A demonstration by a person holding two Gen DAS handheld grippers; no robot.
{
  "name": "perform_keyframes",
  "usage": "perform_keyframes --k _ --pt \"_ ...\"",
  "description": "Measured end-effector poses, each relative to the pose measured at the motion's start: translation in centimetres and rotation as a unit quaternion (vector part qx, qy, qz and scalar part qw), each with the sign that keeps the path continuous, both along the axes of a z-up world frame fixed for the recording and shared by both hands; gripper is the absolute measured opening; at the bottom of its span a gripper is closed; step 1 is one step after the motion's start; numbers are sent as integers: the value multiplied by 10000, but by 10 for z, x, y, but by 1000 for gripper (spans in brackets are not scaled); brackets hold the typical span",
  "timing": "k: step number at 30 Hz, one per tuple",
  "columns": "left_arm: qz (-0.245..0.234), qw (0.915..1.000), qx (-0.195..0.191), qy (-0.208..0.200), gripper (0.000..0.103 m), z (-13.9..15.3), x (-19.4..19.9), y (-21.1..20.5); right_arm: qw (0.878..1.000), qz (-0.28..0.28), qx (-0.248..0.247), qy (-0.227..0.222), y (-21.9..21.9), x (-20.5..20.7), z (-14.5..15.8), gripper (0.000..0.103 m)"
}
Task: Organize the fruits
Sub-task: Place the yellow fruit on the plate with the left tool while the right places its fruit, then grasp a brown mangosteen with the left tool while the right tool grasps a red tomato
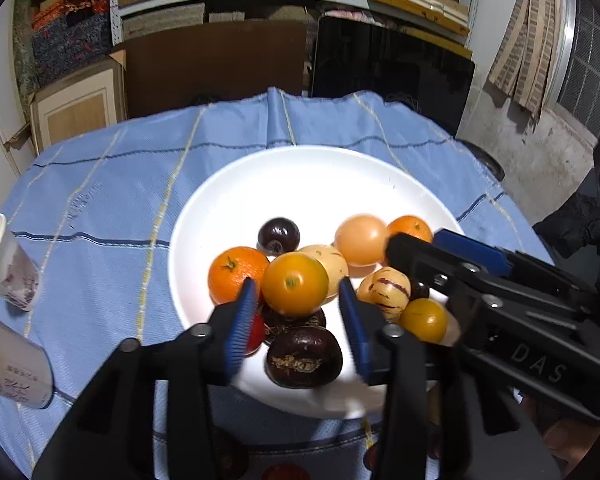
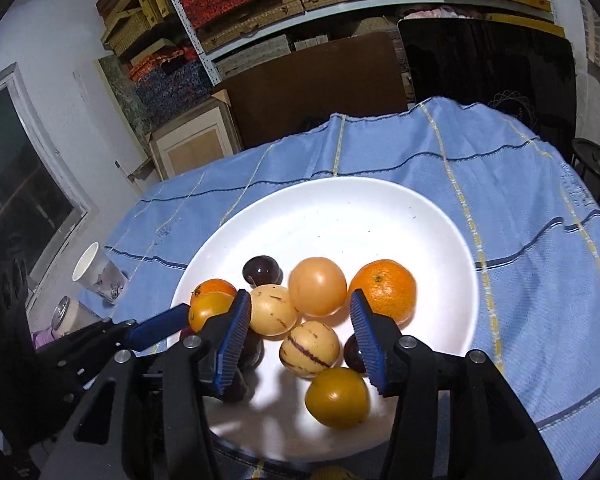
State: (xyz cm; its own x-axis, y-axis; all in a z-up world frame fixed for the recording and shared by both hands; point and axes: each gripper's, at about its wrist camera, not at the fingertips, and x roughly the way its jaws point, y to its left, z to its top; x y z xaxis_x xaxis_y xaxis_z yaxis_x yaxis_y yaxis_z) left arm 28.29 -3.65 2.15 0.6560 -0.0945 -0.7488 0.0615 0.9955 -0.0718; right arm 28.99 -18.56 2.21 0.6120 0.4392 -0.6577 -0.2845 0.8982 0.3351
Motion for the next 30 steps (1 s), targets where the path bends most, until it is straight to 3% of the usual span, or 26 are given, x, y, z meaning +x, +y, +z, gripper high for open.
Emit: perform_keyframes --k 5,16,29,30 --pt "29 9996 54 -276 62 17 -28 5 9998 -100 124 -107 -22 -25 10 59" --pt "-6 9997 -65 -232 69 16 -108 15 9998 -199 47 -65 -63 -102 5 62" --pt "-325 9992 24 250 68 -29 -180 -8 9993 -163 234 222 -76 -159 -22 63" --pt "-360 9989 9 291 60 -32 -180 -10 9993 -157 240 221 -76 -162 -23 63"
